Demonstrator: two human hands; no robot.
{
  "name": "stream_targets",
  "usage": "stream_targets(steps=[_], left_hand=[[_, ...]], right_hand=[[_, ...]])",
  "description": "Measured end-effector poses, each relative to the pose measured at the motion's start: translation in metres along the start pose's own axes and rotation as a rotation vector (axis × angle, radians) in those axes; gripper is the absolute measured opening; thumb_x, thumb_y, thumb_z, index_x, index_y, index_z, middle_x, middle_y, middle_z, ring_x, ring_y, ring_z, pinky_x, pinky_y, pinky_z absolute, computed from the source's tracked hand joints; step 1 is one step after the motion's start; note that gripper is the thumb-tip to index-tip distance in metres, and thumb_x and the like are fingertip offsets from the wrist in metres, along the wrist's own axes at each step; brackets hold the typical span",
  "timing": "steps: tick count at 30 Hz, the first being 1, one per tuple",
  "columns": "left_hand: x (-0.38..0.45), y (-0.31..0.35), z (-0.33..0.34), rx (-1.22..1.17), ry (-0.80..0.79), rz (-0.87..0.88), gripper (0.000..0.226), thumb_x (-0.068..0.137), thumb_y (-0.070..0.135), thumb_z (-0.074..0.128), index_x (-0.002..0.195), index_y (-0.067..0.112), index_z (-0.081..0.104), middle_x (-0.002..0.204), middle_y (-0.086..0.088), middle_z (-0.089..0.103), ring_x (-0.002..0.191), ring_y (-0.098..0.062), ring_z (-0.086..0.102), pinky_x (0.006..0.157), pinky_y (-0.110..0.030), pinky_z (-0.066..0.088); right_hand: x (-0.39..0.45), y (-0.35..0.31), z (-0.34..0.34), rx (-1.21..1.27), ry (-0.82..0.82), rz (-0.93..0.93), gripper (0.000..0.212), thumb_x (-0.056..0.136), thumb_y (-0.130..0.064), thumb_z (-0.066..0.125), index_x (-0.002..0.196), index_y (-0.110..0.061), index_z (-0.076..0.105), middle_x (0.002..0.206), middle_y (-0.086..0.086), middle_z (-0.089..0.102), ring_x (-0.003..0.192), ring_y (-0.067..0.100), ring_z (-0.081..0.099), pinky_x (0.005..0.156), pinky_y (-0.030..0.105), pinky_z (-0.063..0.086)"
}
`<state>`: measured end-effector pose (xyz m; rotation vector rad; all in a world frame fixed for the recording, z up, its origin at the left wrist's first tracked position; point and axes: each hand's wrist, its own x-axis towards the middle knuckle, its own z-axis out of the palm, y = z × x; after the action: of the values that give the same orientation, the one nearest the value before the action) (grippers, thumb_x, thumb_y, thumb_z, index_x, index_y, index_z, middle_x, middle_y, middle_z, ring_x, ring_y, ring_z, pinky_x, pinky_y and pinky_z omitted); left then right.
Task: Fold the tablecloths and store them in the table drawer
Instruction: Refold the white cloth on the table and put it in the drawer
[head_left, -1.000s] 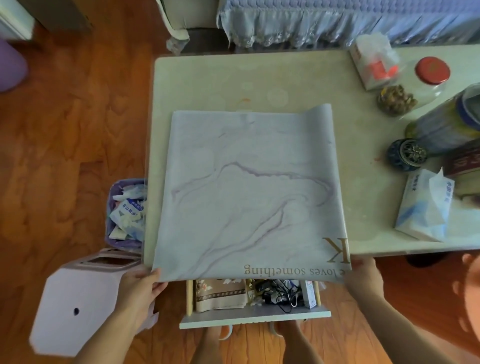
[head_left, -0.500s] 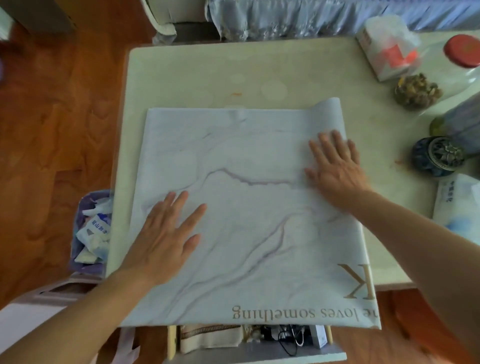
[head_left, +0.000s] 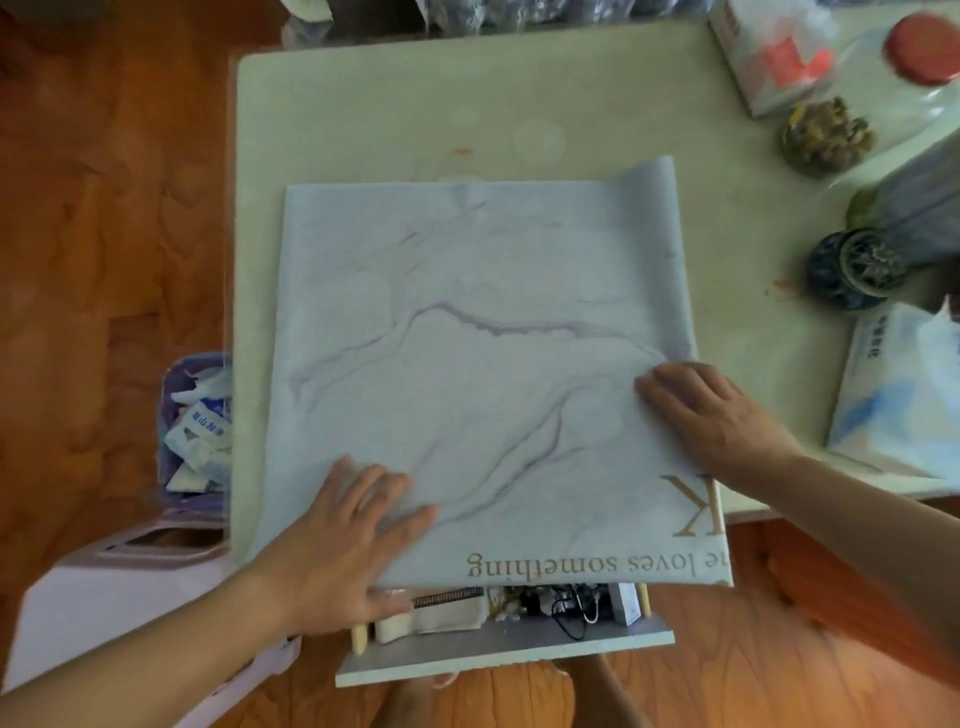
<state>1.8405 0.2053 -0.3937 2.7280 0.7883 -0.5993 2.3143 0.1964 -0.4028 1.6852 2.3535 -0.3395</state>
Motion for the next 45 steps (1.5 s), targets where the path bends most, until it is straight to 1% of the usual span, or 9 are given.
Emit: stream_targets(steps=[6,10,13,16,21,26,32,40,45], left_hand=[[-0.003,0.026,-0.004,0.141,-0.095,-0.054,0.056,0.088,0.032,0.055,0.137,0.005,0.050,0.140,-0.037,0.050,0.128,-0.055,0.052,0.094,-0.062,0.052],[0.002,0.004,-0.052,-0.079,-0.185,0.086,0.033,0.095,0.031,0.051,0.123,0.019,0.063,0.116,-0.006,0.071,0.102,-0.023,0.071,0.090,-0.035,0.059],[0.024,-0.038,-0.121,-0.444,-0.317,-0.082,0.014,0.105,0.045,0.043,0.097,0.039,0.053,0.082,0.006,0.065,0.069,-0.004,0.059,0.064,-0.025,0.047],[0.058,-0.097,-0.184,-0.541,-0.069,-0.238,0.036,0.088,0.067,0.045,0.083,0.033,0.055,0.067,0.006,0.062,0.062,-0.004,0.059,0.054,-0.018,0.039],[0.126,-0.173,-0.210,-0.087,0.776,-0.743,0.030,0.099,0.033,0.057,0.124,0.015,0.059,0.124,-0.018,0.061,0.111,-0.042,0.055,0.089,-0.050,0.047],[0.162,-0.144,-0.093,-0.541,0.059,-1.198,0.064,0.099,0.062,0.034,0.156,0.038,0.019,0.163,-0.015,0.017,0.145,-0.042,0.025,0.115,-0.057,0.027],[0.142,-0.144,-0.074,-0.665,0.357,-1.443,0.064,0.101,0.049,0.043,0.148,0.007,0.035,0.144,-0.033,0.038,0.135,-0.049,0.037,0.106,-0.057,0.036],[0.071,-0.108,-0.061,-0.725,0.039,-1.453,0.038,0.104,0.028,0.045,0.122,-0.005,0.048,0.128,-0.038,0.056,0.121,-0.052,0.053,0.101,-0.054,0.043],[0.097,-0.033,-0.076,-0.274,0.438,-0.814,0.062,0.093,0.041,0.053,0.149,0.017,0.048,0.148,-0.028,0.040,0.136,-0.051,0.037,0.109,-0.062,0.032]], right_hand=[[-0.028,0.020,-0.003,-0.033,-0.185,-0.101,0.114,0.077,-0.029,0.076,0.161,-0.017,0.000,0.168,0.010,-0.003,0.154,0.029,0.004,0.122,0.044,0.020],[-0.033,0.028,-0.007,-0.060,-0.216,-0.151,0.102,0.088,-0.069,0.047,0.159,-0.025,-0.012,0.167,0.002,-0.018,0.154,0.018,-0.014,0.124,0.039,0.003],[-0.031,0.038,-0.018,0.020,-0.161,-0.186,0.084,0.090,-0.062,0.041,0.161,-0.028,0.012,0.168,-0.002,0.008,0.154,0.015,0.011,0.123,0.036,0.014],[-0.010,0.050,-0.027,0.325,-0.113,0.102,0.061,0.094,-0.061,0.047,0.145,-0.029,0.045,0.149,0.005,0.051,0.133,0.025,0.052,0.113,0.035,0.032],[0.060,0.057,-0.055,0.882,-0.071,0.699,0.037,0.096,-0.049,0.056,0.116,-0.018,0.064,0.116,0.003,0.065,0.102,0.025,0.061,0.089,0.035,0.046],[0.102,0.043,-0.047,0.559,0.104,0.888,0.038,0.105,-0.041,0.038,0.107,-0.006,0.051,0.115,0.034,0.059,0.104,0.050,0.058,0.083,0.047,0.042],[0.120,0.038,-0.042,0.463,0.167,0.956,0.037,0.106,-0.044,0.023,0.097,-0.011,0.036,0.103,0.036,0.061,0.093,0.050,0.059,0.072,0.045,0.034],[0.102,0.040,-0.062,0.392,-0.184,0.985,0.060,0.102,-0.052,0.020,0.124,-0.008,0.056,0.127,0.028,0.060,0.115,0.044,0.057,0.096,0.047,0.043],[0.076,0.007,-0.052,0.369,-0.175,1.049,0.063,0.102,-0.054,0.016,0.119,-0.011,0.058,0.119,0.027,0.063,0.108,0.043,0.060,0.090,0.045,0.044]])
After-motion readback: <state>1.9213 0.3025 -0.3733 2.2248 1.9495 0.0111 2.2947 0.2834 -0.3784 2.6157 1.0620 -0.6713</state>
